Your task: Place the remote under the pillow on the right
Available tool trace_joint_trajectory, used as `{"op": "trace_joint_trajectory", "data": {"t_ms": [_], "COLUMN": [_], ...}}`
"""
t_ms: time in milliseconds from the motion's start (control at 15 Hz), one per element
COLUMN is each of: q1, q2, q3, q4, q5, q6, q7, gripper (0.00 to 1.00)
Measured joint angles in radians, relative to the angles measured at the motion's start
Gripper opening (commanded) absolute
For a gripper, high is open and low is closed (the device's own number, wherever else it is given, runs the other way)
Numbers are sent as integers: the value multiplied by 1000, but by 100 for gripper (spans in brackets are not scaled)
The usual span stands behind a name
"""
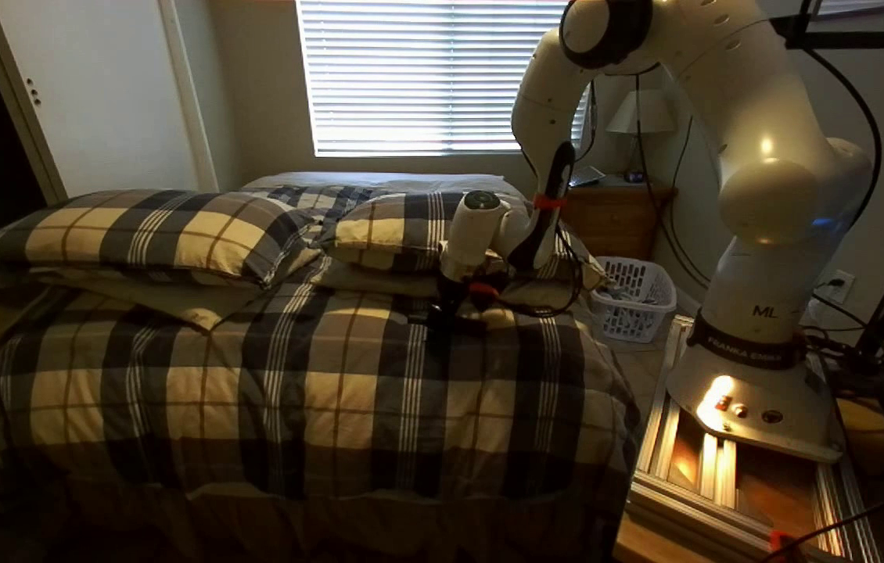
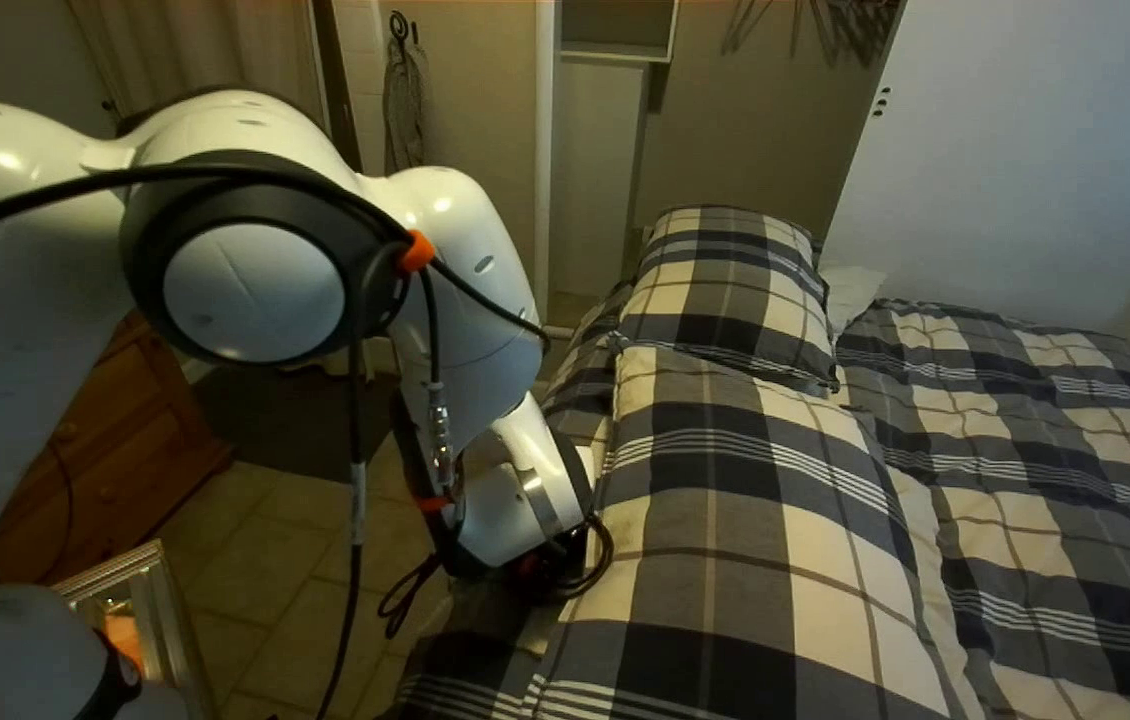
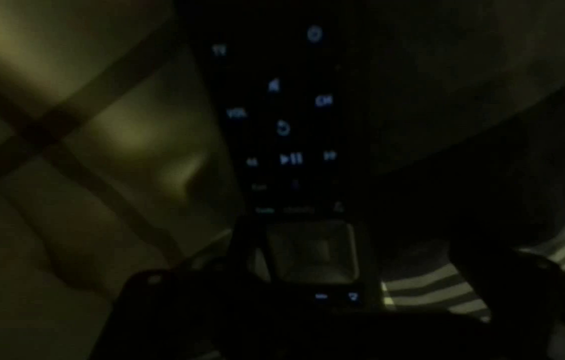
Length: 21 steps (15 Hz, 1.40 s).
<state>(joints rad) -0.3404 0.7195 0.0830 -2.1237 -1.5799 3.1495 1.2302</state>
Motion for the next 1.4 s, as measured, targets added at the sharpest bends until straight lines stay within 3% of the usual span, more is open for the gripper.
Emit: {"op": "trace_joint_trajectory", "data": {"t_ms": [400,867,933,1000,1133,1400], "q1": [-29,-63,-65,-66,-66,-64], "q2": [7,7,7,7,6,-2], "q3": [19,56,59,62,69,89], "q4": [-33,-34,-32,-31,-29,-28], "q5": [128,189,190,190,190,190], "q6": [0,-22,-25,-31,-47,-97], "q7": [-124,-211,-221,-230,-250,-283], "gripper": [100,100,93,72,67,38]}}
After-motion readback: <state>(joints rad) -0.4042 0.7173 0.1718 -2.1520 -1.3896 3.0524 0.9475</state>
